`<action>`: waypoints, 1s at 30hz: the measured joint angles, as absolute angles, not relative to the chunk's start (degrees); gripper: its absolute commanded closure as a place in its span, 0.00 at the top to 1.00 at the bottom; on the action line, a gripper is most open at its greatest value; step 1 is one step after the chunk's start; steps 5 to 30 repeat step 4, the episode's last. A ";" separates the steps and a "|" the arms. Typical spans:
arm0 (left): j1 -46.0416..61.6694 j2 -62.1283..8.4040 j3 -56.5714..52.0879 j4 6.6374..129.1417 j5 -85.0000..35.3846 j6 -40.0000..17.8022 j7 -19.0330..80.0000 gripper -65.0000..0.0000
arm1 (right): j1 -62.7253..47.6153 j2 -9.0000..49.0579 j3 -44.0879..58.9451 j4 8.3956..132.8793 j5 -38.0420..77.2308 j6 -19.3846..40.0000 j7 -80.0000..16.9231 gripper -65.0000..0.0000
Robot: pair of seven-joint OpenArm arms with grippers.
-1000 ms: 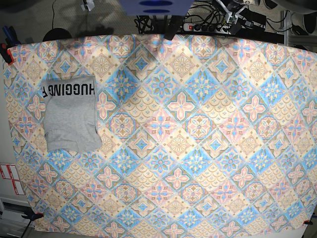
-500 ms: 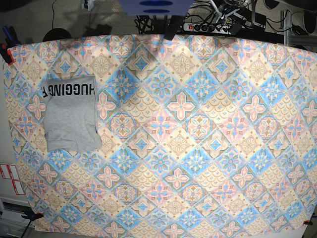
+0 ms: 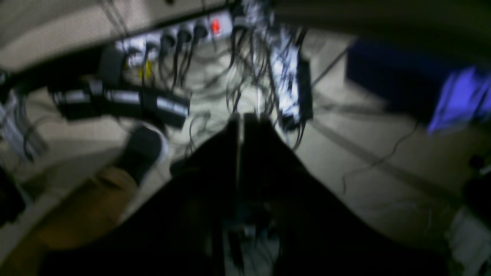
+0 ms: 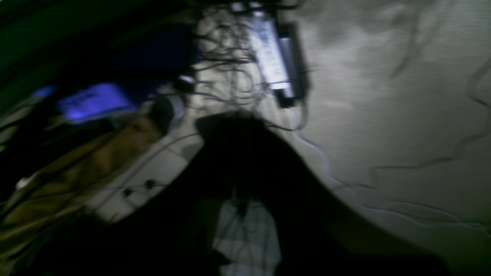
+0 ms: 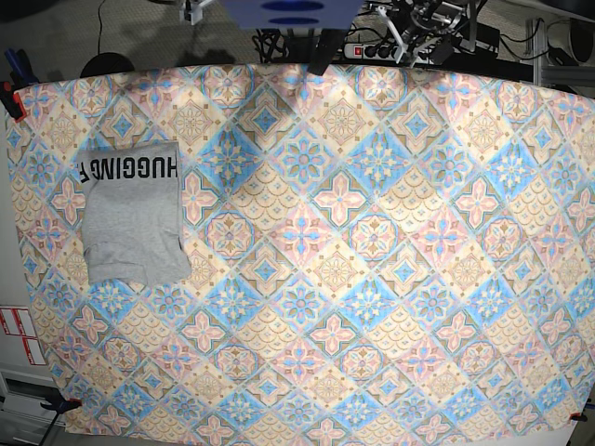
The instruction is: Fold the T-shirt properly
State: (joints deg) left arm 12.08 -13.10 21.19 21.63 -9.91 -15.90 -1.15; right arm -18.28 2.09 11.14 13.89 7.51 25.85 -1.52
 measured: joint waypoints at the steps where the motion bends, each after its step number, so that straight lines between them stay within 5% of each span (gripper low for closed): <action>1: 11.60 -13.13 21.19 21.65 -10.04 -15.79 -1.48 0.00 | -18.26 1.76 11.14 13.96 7.46 26.26 -1.72 0.00; 30: 10.96 -13.32 21.19 21.63 -10.02 -15.70 -1.52 0.00 | -17.32 1.91 11.05 13.87 7.27 25.65 -2.15 0.00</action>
